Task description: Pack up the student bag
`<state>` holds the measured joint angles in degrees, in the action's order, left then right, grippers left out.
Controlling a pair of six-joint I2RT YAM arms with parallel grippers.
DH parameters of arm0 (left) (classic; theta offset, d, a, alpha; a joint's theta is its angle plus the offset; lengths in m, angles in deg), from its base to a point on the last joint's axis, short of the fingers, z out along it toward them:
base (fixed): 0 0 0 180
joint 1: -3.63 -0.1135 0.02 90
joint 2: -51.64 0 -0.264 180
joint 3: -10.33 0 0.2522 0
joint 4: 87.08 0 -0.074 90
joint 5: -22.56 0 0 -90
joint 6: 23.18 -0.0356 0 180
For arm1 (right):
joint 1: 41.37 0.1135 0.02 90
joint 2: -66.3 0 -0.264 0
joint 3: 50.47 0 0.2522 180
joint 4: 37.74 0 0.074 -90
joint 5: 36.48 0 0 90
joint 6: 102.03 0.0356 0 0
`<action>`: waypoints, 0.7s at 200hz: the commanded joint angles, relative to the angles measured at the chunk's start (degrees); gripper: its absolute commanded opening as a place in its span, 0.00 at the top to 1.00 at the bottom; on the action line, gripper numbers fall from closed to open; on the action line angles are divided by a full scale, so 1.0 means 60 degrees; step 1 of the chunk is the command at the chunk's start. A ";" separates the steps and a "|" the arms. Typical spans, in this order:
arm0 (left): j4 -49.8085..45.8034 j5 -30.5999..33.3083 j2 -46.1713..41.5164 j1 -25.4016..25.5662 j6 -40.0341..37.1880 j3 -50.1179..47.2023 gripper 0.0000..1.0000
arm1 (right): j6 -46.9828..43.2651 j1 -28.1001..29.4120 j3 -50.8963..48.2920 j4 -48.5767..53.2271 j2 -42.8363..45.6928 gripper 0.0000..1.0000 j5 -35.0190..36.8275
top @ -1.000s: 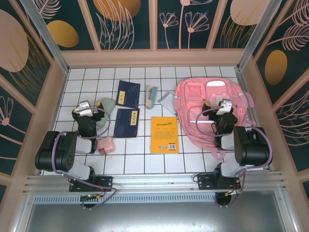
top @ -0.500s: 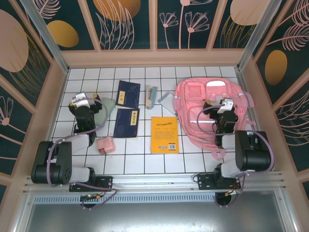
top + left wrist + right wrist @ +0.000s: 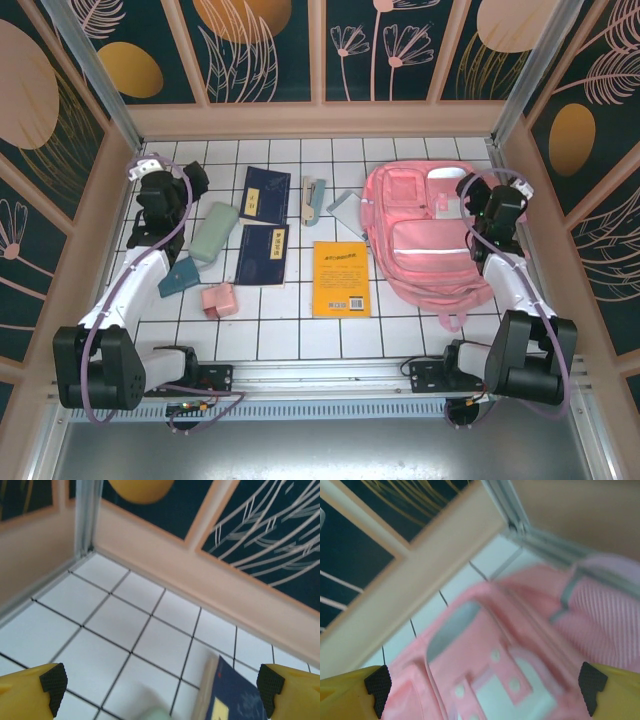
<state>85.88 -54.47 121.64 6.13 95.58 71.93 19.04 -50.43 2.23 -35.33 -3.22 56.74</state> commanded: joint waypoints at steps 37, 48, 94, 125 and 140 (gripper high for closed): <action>-0.0897 -0.1829 -0.0430 -0.0051 0.0896 0.0312 0.01 | 0.0883 0.0485 -0.0819 0.3217 0.0625 0.01 -0.0775; -0.0842 -0.1878 -0.0377 -0.0055 0.0949 0.0373 0.01 | 0.0959 0.0597 -0.1000 0.3319 0.0632 0.01 -0.1033; -0.1038 -0.2285 0.0227 0.0015 0.0950 0.1120 0.02 | 0.1490 0.2100 -0.1611 0.2165 -0.0072 0.01 -0.2468; -0.1179 -0.2373 0.0404 0.0165 0.0936 0.1256 0.02 | 0.2027 0.3753 -0.1124 0.1440 -0.1274 0.01 -0.2368; -0.1240 -0.2382 0.0402 0.0224 0.0867 0.1257 0.02 | 0.2362 0.4305 -0.0747 0.0986 -0.1965 0.01 -0.2472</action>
<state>80.17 -67.45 123.69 6.66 100.60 78.05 25.83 -30.56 -2.76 -28.88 -7.90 49.92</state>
